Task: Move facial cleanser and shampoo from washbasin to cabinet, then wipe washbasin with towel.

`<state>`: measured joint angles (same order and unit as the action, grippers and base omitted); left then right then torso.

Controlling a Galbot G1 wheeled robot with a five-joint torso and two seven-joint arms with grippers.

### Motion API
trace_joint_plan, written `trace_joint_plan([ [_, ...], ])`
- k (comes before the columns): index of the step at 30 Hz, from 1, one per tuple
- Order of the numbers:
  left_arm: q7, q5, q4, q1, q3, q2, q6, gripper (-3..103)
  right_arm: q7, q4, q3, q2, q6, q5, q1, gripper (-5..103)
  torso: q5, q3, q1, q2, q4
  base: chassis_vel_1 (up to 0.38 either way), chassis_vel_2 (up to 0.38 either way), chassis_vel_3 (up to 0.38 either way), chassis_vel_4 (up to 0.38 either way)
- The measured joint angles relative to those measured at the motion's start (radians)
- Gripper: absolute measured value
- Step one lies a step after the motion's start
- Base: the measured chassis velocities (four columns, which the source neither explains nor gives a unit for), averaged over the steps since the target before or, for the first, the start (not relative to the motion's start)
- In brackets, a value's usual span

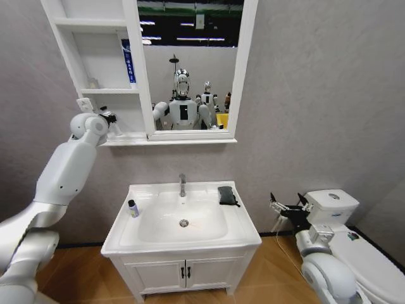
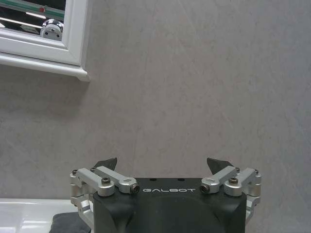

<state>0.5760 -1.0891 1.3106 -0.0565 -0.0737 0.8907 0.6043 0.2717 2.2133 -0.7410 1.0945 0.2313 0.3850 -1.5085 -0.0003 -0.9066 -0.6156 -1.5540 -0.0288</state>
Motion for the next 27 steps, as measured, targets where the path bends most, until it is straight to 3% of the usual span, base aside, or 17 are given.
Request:
trace_joint_plan([
  [1, -0.017, 0.008, 0.002, -0.005, 0.002, -0.003, -0.005, 66, 0.000, 0.002, 0.004, 0.002, 0.000, -0.001, 0.000, 100, 0.0002, 0.000, 0.000, 0.000, -0.0001, 0.000, 0.000, 0.000, 0.000],
  [6, -0.040, 0.017, 0.012, -0.016, 0.010, -0.008, -0.020, 77, -0.001, 0.006, 0.011, 0.004, 0.000, -0.005, -0.001, 100, 0.0002, 0.000, 0.000, 0.000, -0.0005, 0.000, 0.000, 0.000, 0.000],
  [7, -0.042, 0.017, 0.022, -0.018, 0.011, -0.014, -0.022, 88, -0.001, 0.006, 0.011, 0.004, 0.000, -0.006, -0.002, 100, 0.0002, 0.000, 0.000, 0.000, -0.0006, 0.000, 0.000, 0.000, 0.000],
  [10, -0.035, 0.012, 0.069, -0.012, 0.007, -0.046, -0.027, 97, -0.001, 0.007, 0.010, 0.001, -0.002, -0.006, -0.003, 100, 0.0003, 0.000, 0.000, 0.000, -0.0006, 0.000, 0.000, 0.000, 0.000],
  [13, -0.018, 0.003, 0.109, 0.005, -0.001, -0.069, -0.030, 99, -0.001, 0.008, 0.009, 0.000, -0.003, -0.005, -0.005, 100, 0.0007, 0.000, 0.000, 0.000, -0.0005, 0.000, 0.000, 0.000, 0.000],
  [14, 0.015, -0.023, 0.189, 0.059, -0.023, -0.119, -0.031, 100, -0.001, 0.010, 0.010, -0.001, -0.004, -0.005, -0.007, 100, 0.0005, 0.000, 0.000, 0.000, -0.0006, 0.000, 0.000, 0.000, 0.000],
  [15, 0.060, -0.072, 0.349, 0.213, -0.086, -0.211, -0.029, 100, -0.002, 0.016, 0.019, 0.000, -0.002, -0.004, -0.010, 100, -0.0001, 0.000, 0.000, 0.000, 0.0002, 0.000, 0.000, 0.000, 0.000],
  [18, 0.094, -0.096, 0.427, 0.293, -0.123, -0.247, -0.029, 100, -0.002, 0.021, 0.024, 0.003, 0.002, -0.004, -0.011, 100, -0.0006, 0.000, 0.000, 0.000, 0.0004, 0.000, 0.000, 0.000, 0.000],
  [20, 0.175, -0.132, 0.585, 0.499, -0.223, -0.289, -0.047, 100, -0.002, 0.027, 0.035, 0.011, 0.008, -0.010, -0.015, 100, 0.0007, 0.000, 0.000, 0.000, 0.0001, 0.000, 0.000, 0.000, 0.000],
  [23, 0.201, -0.122, 0.651, 0.623, -0.255, -0.277, -0.069, 100, -0.004, 0.029, 0.028, 0.030, 0.003, -0.029, -0.037, 100, 0.0000, 0.000, 0.000, 0.000, 0.0010, 0.000, 0.000, 0.000, 0.000],
  [25, 0.201, -0.066, 0.671, 0.693, -0.249, -0.222, -0.106, 100, 0.002, 0.033, 0.010, 0.061, -0.013, -0.053, -0.069, 100, 0.0005, 0.000, 0.000, 0.000, -0.0015, 0.000, 0.000, 0.000, 0.000],
  [27, 0.198, -0.032, 0.671, 0.725, -0.246, -0.202, -0.137, 100, 0.005, 0.036, 0.009, 0.065, -0.014, -0.057, -0.071, 100, 0.0003, 0.000, 0.000, 0.000, -0.0019, 0.000, 0.000, 0.000, 0.000],
])
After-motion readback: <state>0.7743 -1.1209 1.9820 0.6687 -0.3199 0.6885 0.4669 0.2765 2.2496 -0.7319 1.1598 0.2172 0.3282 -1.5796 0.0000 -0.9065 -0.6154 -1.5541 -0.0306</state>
